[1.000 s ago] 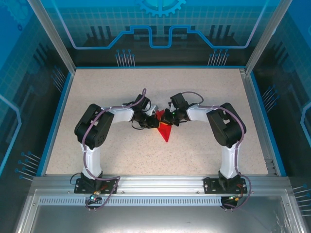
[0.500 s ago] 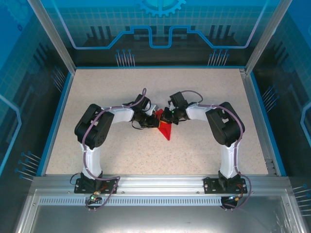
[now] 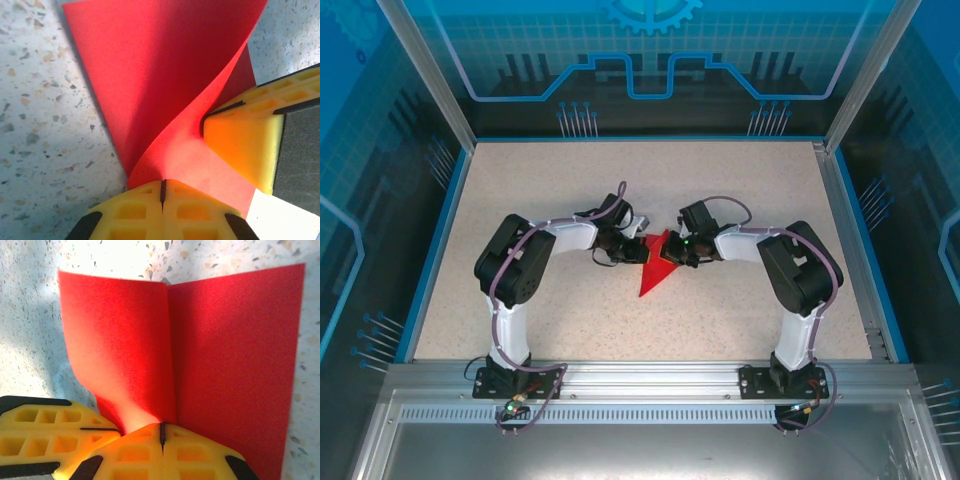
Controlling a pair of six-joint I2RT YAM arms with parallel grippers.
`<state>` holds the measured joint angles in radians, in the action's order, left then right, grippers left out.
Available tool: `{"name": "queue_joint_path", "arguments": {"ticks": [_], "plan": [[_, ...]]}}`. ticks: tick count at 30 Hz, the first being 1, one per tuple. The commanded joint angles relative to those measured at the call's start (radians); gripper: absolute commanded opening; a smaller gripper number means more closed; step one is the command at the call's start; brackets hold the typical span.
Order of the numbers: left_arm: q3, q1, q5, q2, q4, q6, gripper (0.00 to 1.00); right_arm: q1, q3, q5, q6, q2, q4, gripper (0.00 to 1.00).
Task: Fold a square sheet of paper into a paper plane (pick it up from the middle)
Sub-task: Fourth fold the wing at the center of the table.
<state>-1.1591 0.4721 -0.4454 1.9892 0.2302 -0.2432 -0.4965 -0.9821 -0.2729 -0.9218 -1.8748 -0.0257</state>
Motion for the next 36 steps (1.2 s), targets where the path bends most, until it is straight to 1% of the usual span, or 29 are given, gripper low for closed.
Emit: {"name": "queue_joint_path", "arguments": {"ticks": [1, 6, 12, 16, 18, 23, 30, 36], "plan": [[0.027, 0.025, 0.155, 0.084, 0.197, 0.065, 0.00, 0.013, 0.008, 0.016, -0.024, 0.032, 0.002, 0.00], [0.029, 0.035, 0.171, 0.092, 0.192, 0.071, 0.00, 0.008, -0.018, -0.023, -0.047, -0.006, 0.056, 0.00], [0.033, 0.036, 0.178, 0.092, 0.189, 0.078, 0.00, 0.007, -0.017, -0.035, -0.072, -0.044, 0.113, 0.00], [0.035, 0.037, 0.183, 0.092, 0.191, 0.081, 0.00, 0.005, -0.052, 0.004, -0.050, -0.066, 0.060, 0.00], [0.038, 0.037, 0.185, 0.091, 0.191, 0.084, 0.00, 0.008, -0.073, 0.047, -0.024, -0.080, 0.011, 0.00], [0.050, 0.036, 0.198, 0.084, 0.193, 0.094, 0.00, 0.022, -0.072, 0.122, -0.013, -0.079, -0.026, 0.00], [0.060, 0.037, 0.206, 0.083, 0.197, 0.098, 0.00, 0.047, -0.090, 0.168, -0.036, -0.075, -0.031, 0.00], [0.060, 0.038, 0.209, 0.080, 0.198, 0.098, 0.00, 0.076, -0.126, 0.163, -0.045, -0.097, -0.030, 0.00]]}}
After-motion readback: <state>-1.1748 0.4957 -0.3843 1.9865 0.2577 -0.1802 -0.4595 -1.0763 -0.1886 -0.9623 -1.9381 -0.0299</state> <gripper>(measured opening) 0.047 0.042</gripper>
